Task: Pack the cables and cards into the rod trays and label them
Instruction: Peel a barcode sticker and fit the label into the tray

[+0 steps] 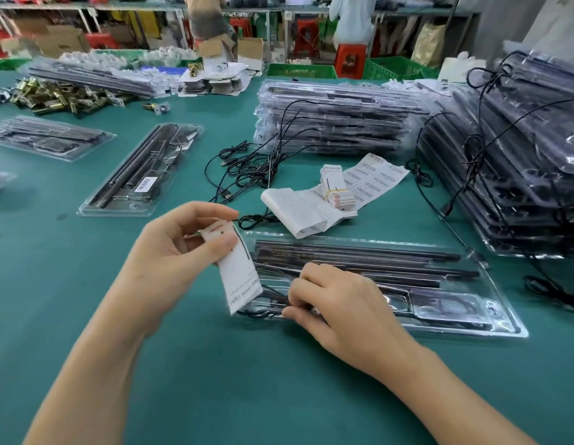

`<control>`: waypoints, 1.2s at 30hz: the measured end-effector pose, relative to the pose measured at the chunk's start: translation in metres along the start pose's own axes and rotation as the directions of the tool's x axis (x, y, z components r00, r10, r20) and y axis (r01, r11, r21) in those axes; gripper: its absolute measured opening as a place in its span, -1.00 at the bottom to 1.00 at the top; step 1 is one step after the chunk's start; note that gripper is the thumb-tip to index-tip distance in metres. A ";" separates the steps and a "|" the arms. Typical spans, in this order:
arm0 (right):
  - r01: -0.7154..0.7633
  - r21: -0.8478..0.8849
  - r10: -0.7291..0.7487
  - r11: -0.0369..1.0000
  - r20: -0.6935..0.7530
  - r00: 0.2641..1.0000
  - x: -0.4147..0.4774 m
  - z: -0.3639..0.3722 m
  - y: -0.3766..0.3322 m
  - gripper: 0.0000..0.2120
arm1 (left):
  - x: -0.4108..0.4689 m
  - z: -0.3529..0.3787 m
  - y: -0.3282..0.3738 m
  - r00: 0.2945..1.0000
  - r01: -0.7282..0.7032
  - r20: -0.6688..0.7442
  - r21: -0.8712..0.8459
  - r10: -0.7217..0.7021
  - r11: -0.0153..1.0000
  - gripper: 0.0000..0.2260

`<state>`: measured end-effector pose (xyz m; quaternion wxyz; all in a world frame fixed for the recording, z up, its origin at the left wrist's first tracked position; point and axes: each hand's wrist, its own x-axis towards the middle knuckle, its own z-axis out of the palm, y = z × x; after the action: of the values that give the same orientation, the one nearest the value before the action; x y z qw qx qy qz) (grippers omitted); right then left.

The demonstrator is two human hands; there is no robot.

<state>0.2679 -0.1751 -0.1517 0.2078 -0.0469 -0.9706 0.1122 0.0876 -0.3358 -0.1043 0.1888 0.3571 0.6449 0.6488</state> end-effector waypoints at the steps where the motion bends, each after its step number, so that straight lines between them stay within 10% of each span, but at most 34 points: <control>1: -0.006 -0.009 0.006 1.000 0.004 1.000 0.000 0.001 0.000 -0.79 | -0.007 -0.002 0.003 1.000 0.018 -0.005 0.017 -0.018 1.000 -0.80; 18: -0.111 0.071 0.097 0.991 0.171 0.980 0.000 0.001 -0.002 -0.78 | -0.070 -0.007 -0.040 0.845 0.535 -0.079 0.141 -0.529 0.833 -0.60; 27: -0.068 -0.018 0.070 0.998 0.160 0.985 0.006 0.002 -0.009 -0.53 | -0.068 0.015 -0.040 0.870 0.476 -0.163 0.039 -0.465 0.878 -0.76; 36: -0.042 -0.192 0.045 0.981 0.009 0.999 0.007 0.010 -0.015 -0.77 | -0.069 0.032 -0.035 0.874 0.418 -0.275 0.002 -0.401 0.908 -0.85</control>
<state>0.2568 -0.1910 -0.1544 0.1933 -0.0872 -0.9770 0.0231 0.1497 -0.3585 -0.1568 0.2219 0.1269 0.7448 0.6164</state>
